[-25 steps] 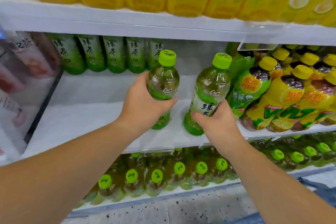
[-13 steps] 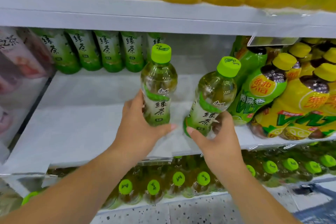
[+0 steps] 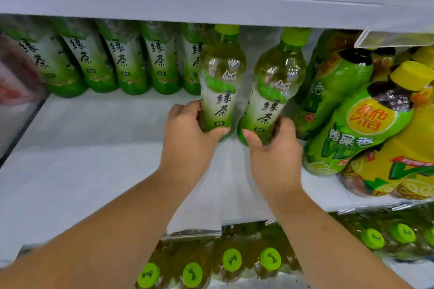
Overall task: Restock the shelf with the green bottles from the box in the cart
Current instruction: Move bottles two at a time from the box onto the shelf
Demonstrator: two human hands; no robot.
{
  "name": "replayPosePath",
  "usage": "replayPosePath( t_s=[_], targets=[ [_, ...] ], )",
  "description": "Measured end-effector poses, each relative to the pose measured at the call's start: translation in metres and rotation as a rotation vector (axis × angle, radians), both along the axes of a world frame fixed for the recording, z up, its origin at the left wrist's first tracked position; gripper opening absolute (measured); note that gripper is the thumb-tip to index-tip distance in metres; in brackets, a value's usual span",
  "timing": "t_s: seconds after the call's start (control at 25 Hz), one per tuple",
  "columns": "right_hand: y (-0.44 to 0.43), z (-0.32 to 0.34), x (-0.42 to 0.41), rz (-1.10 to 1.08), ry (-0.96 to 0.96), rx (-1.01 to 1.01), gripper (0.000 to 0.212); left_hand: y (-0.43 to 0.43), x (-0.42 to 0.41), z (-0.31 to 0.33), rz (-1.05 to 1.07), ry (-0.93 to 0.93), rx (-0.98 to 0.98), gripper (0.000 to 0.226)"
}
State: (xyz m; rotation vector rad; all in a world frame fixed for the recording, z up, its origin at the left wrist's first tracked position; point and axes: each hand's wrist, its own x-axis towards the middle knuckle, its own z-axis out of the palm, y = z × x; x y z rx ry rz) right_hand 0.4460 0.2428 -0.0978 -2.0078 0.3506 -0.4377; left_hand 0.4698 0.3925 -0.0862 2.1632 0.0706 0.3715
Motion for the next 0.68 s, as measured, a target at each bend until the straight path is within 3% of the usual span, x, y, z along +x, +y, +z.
replayPosePath(
  t_s=[0.32, 0.56, 0.68],
  targets=[
    [-0.008, -0.003, 0.090, -0.096, -0.011, -0.027, 0.039, -0.031, 0.072, 0.010, 0.089, 0.096, 0.174, 0.047],
    [-0.014, -0.004, 0.120, -0.102, -0.022, -0.072, 0.036, -0.050, 0.103, 0.007, 0.121, 0.096, 0.115, 0.041],
    [-0.018, -0.006, 0.129, -0.083, -0.065, -0.061, 0.037, -0.055, 0.115, 0.007, 0.118, 0.115, 0.181, 0.040]
  ],
)
